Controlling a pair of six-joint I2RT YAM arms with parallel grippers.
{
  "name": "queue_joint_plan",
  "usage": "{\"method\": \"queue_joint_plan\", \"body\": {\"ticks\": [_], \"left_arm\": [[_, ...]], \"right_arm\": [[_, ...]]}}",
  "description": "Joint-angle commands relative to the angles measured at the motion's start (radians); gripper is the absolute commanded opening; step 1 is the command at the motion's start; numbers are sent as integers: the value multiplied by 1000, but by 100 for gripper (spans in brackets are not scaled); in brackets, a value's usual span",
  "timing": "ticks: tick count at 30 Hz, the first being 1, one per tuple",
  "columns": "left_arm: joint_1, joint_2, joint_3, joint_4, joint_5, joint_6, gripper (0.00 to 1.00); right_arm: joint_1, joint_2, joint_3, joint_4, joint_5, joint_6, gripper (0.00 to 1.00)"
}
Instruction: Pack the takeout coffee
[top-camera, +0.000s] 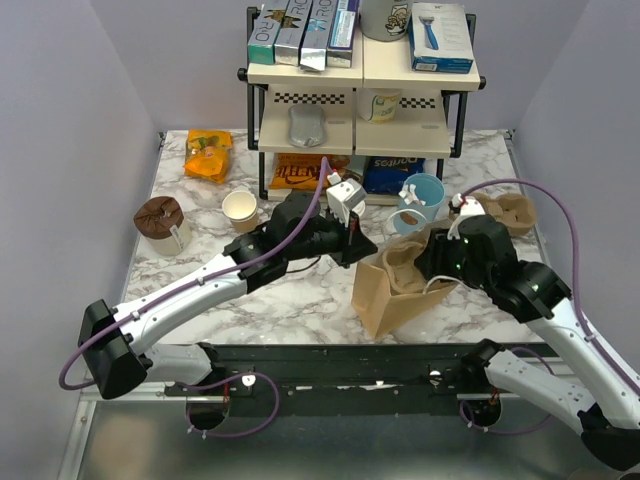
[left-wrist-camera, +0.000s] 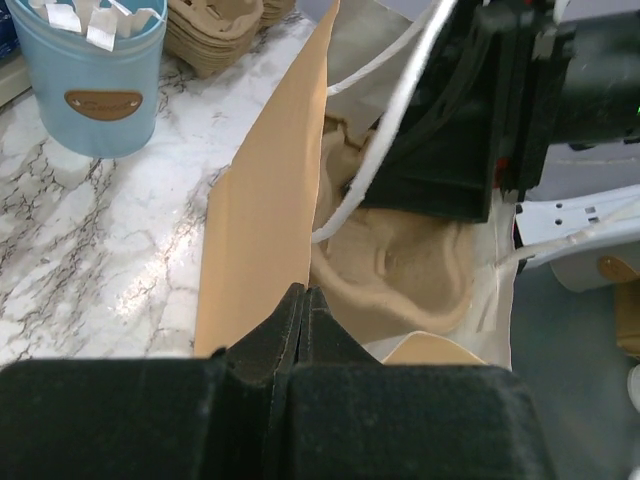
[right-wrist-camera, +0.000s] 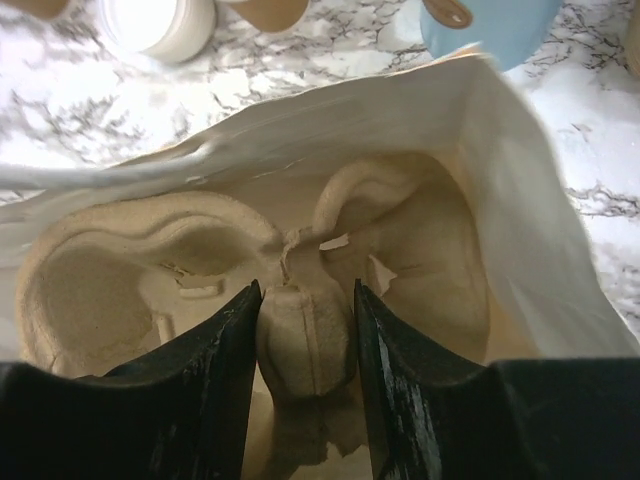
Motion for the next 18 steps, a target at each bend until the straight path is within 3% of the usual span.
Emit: {"method": "queue_joint_plan", "body": {"ticks": [1,6,10,18], "left_arm": [[7,35,59,-13,21,-40,0],[15,30,53,-10,41,-29,0],[18,32,62,-15,32,-41,0],[21,41,76,-18,-5,-72,0]], "right_arm": [[2,28,-22,42,-32,-104,50],[2,47,-49,24,29,-120,50],[11,58,-82,78,-46,-126,50],[69,88,-149,127,-29,-120,50]]}}
